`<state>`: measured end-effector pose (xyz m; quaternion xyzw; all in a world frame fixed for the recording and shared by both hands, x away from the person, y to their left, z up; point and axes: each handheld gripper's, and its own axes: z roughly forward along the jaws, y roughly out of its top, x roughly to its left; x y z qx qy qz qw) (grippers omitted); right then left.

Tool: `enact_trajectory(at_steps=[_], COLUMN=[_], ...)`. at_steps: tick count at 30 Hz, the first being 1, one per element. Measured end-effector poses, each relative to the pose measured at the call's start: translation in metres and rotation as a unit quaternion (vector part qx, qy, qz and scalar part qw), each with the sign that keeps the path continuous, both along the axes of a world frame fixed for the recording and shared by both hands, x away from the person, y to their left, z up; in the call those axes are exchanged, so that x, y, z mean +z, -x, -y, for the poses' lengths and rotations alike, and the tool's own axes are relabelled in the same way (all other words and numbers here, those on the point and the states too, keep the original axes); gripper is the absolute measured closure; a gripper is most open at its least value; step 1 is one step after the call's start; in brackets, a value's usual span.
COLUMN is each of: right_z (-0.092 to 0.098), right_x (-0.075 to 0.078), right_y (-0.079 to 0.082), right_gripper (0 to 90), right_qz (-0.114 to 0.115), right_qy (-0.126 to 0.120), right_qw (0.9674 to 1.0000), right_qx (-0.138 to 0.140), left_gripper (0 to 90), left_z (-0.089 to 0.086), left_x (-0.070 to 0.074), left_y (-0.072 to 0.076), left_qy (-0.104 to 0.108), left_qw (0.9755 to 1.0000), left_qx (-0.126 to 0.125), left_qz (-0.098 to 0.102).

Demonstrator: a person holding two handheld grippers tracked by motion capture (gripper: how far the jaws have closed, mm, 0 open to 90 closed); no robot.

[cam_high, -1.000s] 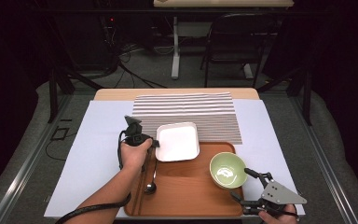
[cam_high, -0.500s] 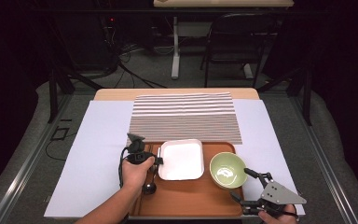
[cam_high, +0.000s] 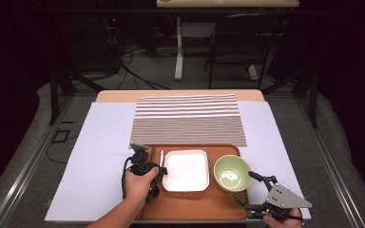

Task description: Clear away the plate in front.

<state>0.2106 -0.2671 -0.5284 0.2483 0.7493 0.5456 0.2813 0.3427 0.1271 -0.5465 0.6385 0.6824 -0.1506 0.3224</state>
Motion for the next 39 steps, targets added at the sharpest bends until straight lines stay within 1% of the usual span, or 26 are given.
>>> enact_trajectory(at_steps=[6, 8, 10, 12, 17, 18, 20, 23, 25, 26, 27, 29, 31, 33, 34, 36, 37, 38, 39], right_z=[0.0, 0.0, 0.0, 0.0, 0.0, 0.0, 0.0, 0.0, 0.0, 0.0, 0.0, 0.0, -0.001, -0.001, -0.001, -0.001, -0.001, -0.001, -0.001], right_x=[0.0, 0.0, 0.0, 0.0, 0.0, 0.0, 0.0, 0.0, 0.0, 0.0, 0.0, 0.0, 0.0, 0.0, 0.0, 0.0, 0.0, 0.0, 0.0], right_y=[0.0, 0.0, 0.0, 0.0, 0.0, 0.0, 0.0, 0.0, 0.0, 0.0, 0.0, 0.0, 0.0, 0.0, 0.0, 0.0, 0.0, 0.0, 0.0], right_gripper=[15.4, 15.4, 15.4, 15.4, 15.4, 15.4, 15.4, 15.4, 15.4, 15.4, 15.4, 15.4, 15.3, 15.4, 15.4, 15.4, 15.4, 15.3, 15.4], right_qz=[0.0, 0.0, 0.0, 0.001, 0.0, 0.0, 0.0, 0.001, 0.0, 0.001, 0.001, 0.001, 0.0, 0.0, 0.0, -0.001, 0.0, 0.0, -0.001], right_qy=[0.0, 0.0, 0.0, 0.001, 0.001, 0.001, 0.001, 0.001, 0.001, 0.001, 0.001, 0.001, 0.001, 0.001, 0.002, 0.002, 0.002, 0.002, 0.002], right_qw=[1.0, 1.0, 1.0, 1.0, 1.0, 1.0, 1.0, 1.0, 1.0, 1.0, 1.0, 1.0, 1.0, 1.0, 1.0, 1.0, 1.0, 1.0, 1.0], right_qx=[0.0, 0.001, 0.001, 0.001, 0.001, 0.001, 0.001, 0.001, 0.001, 0.001, 0.001, 0.001, 0.001, 0.002, 0.002, 0.001, 0.001, 0.001, 0.001], left_gripper=[86.5, 85.5, 84.6, 84.4, 83.6, 83.3, 80.3, 77.1, 75.6, 74.6, 73.2, 70.0, 66.6, 62.8, 61.0, 59.6, 58.8, 58.3, 58.1], left_z=[0.0, 0.0, -0.001, -0.001, -0.002, -0.003, -0.003, -0.005, -0.007, -0.007, -0.009, -0.01, -0.013, -0.015, -0.016, -0.019, -0.019, -0.021, -0.023], left_x=[-0.001, -0.002, -0.002, -0.002, -0.002, -0.002, -0.001, 0.002, 0.004, 0.006, 0.007, 0.01, 0.014, 0.016, 0.017, 0.019, 0.02, 0.021, 0.023], left_y=[0.001, 0.001, 0.001, 0.002, 0.003, 0.003, 0.003, 0.004, 0.004, 0.004, 0.004, 0.005, 0.005, 0.004, 0.005, 0.005, 0.005, 0.005, 0.005], left_qy=[0.001, 0.01, 0.012, 0.014, 0.019, 0.018, 0.023, 0.032, 0.032, 0.033, 0.033, 0.034, 0.03, 0.042, 0.052, 0.051, 0.052, 0.049, 0.052], left_qw=[1.0, 0.9999, 0.9999, 0.9999, 0.9998, 0.9998, 0.9997, 0.9995, 0.9994, 0.9994, 0.9994, 0.9992, 0.9992, 0.9987, 0.9983, 0.9983, 0.9982, 0.9983, 0.9981], left_qx=[-0.001, 0.003, 0.001, 0.004, 0.004, 0.0, 0.002, -0.001, -0.002, 0.0, -0.004, 0.001, -0.004, -0.004, 0.002, -0.003, 0.002, -0.001, 0.001], left_qz=[0.0, 0.0, -0.003, 0.0, -0.002, 0.0, 0.006, 0.007, 0.013, 0.012, 0.014, 0.021, 0.027, 0.028, 0.025, 0.028, 0.03, 0.033, 0.033])
